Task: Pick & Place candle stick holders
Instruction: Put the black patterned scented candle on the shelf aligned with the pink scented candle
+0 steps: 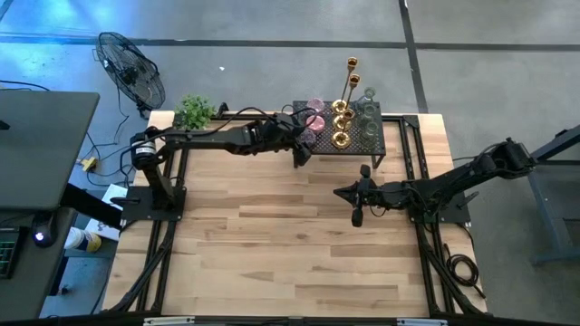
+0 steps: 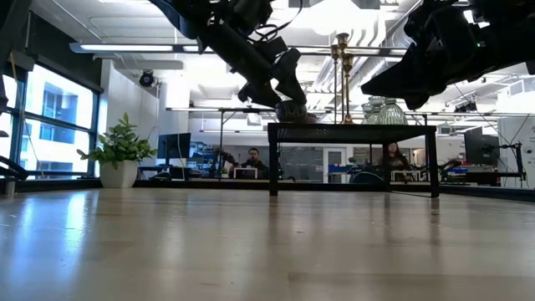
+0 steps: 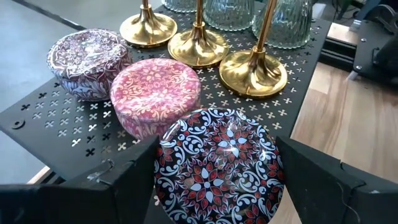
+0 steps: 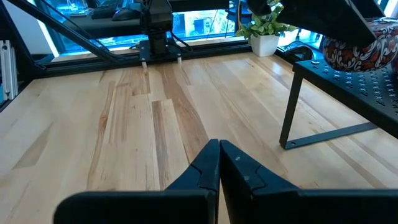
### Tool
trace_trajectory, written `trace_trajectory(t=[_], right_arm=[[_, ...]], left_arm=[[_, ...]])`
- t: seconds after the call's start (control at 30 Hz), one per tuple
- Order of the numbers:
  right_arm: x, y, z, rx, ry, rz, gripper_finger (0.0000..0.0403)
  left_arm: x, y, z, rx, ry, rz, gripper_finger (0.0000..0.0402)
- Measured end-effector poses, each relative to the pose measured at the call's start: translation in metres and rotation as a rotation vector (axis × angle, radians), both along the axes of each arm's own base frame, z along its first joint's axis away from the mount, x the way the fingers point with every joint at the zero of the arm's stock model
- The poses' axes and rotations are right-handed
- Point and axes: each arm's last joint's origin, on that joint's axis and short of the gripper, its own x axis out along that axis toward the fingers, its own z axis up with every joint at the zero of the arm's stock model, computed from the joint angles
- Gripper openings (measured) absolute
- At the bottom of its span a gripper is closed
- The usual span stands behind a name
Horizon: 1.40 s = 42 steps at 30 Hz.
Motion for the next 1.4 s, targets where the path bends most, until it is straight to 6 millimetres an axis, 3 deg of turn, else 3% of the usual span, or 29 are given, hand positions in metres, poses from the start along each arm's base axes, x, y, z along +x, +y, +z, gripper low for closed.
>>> trace_trajectory(t=[0.33, 0.63, 0.9, 1.07, 1.2, 1.4], right_arm=[[0.000, 0.000, 0.000, 0.001, 0.000, 0.001, 0.0002], [0.000, 0.000, 0.000, 0.001, 0.000, 0.005, 0.0002], [0.000, 0.000, 0.000, 0.001, 0.000, 0.004, 0.0002], [0.000, 0.000, 0.000, 0.001, 0.000, 0.005, 0.0001], [0.000, 0.000, 0.000, 0.001, 0.000, 0.004, 0.0002], [0.000, 0.000, 0.000, 0.001, 0.000, 0.004, 0.0001]], left_arm=[[0.006, 0.003, -0.010, -0.003, 0.002, -0.006, 0.0338], [0.006, 0.003, -0.012, -0.008, 0.015, -0.023, 0.0343], [-0.001, 0.001, 0.005, 0.027, -0.010, -0.037, 0.0344], [-0.016, -0.004, 0.022, 0.076, 0.036, -0.066, 0.0343], [-0.032, -0.009, 0.030, 0.056, 0.117, -0.058, 0.0312], [-0.038, -0.011, 0.023, 0.039, 0.210, -0.007, 0.0184]])
